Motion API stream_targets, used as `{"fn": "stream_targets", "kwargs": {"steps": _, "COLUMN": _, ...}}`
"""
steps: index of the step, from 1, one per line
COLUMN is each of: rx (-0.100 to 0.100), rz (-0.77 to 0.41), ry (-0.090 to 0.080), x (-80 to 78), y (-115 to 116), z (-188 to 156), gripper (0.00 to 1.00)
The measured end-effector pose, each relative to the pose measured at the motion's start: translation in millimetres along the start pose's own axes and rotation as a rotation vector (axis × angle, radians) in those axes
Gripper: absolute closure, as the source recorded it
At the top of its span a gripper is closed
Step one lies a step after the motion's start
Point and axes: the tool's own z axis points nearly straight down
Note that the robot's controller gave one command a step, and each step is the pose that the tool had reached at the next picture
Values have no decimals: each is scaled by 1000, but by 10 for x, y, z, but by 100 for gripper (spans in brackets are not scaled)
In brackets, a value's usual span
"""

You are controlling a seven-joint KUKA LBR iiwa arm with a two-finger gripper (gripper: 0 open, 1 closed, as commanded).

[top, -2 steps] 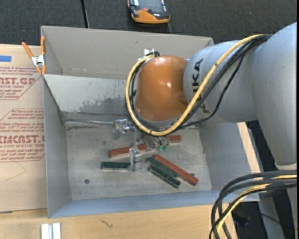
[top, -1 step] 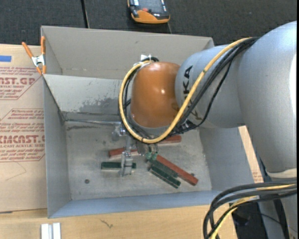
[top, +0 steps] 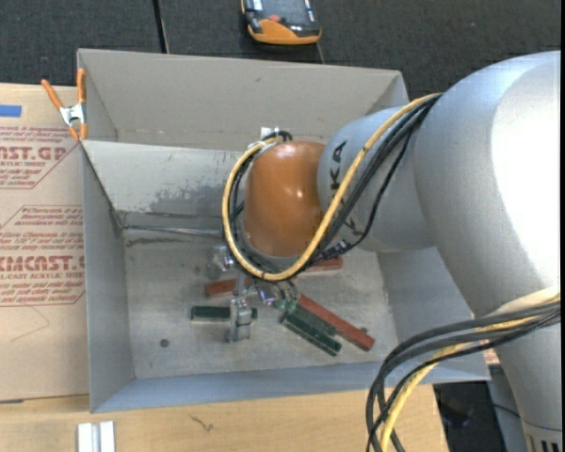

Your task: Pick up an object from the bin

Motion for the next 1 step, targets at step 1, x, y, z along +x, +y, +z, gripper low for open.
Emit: {"fn": "stream_targets", "kwargs": {"steps": 1, "rx": -1, "rz": 123, "ry": 2, "x": 112, "y": -110, "z": 20, "gripper": 100}}
